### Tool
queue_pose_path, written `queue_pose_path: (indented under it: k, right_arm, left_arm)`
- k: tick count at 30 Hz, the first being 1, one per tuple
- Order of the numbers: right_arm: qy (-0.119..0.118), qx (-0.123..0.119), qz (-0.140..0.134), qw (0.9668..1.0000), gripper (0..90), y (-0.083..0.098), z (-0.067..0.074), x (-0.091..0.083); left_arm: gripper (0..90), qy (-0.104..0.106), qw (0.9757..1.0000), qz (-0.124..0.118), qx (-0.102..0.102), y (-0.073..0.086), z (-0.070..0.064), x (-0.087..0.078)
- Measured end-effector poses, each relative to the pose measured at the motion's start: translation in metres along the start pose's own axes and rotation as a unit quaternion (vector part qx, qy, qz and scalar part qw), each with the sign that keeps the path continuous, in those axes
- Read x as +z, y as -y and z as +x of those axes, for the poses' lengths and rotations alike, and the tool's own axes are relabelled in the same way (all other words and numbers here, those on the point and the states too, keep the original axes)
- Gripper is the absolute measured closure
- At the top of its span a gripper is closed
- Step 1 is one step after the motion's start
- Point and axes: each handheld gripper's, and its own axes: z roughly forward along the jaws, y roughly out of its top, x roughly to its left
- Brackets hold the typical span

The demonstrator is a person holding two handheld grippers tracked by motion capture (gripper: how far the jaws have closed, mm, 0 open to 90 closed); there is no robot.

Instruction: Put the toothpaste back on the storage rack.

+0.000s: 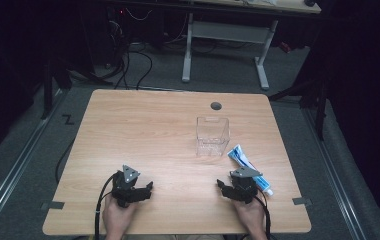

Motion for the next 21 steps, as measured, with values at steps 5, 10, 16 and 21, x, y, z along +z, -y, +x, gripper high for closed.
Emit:
queue_pose_path:
  k: [5,10,16,21]
  right_arm:
    - [0.001,0.0,0.0,1.0,37.9,0.0,0.0002,0.0]
    - [0.001,0.0,0.0,1.0,37.8,0.0,0.0002,0.0]
    - [0.0,-0.001,0.0,1.0,36.8,0.0,0.0001,0.0001]
    - [-0.002,-0.003,0.001,1.0,36.4,-0.0002,0.0,0.0003]
  left_arm:
    - [16.8,0.0,1.0,0.0,0.0,0.0,0.0,0.0]
    - [16.8,0.0,1.0,0.0,0.0,0.0,0.0,0.0]
    - [16.7,-0.001,1.0,-0.001,0.0,0.0002,-0.0001,-0.0001]
    - [16.8,0.0,1.0,-0.001,0.0,0.0002,-0.0001,-0.0001]
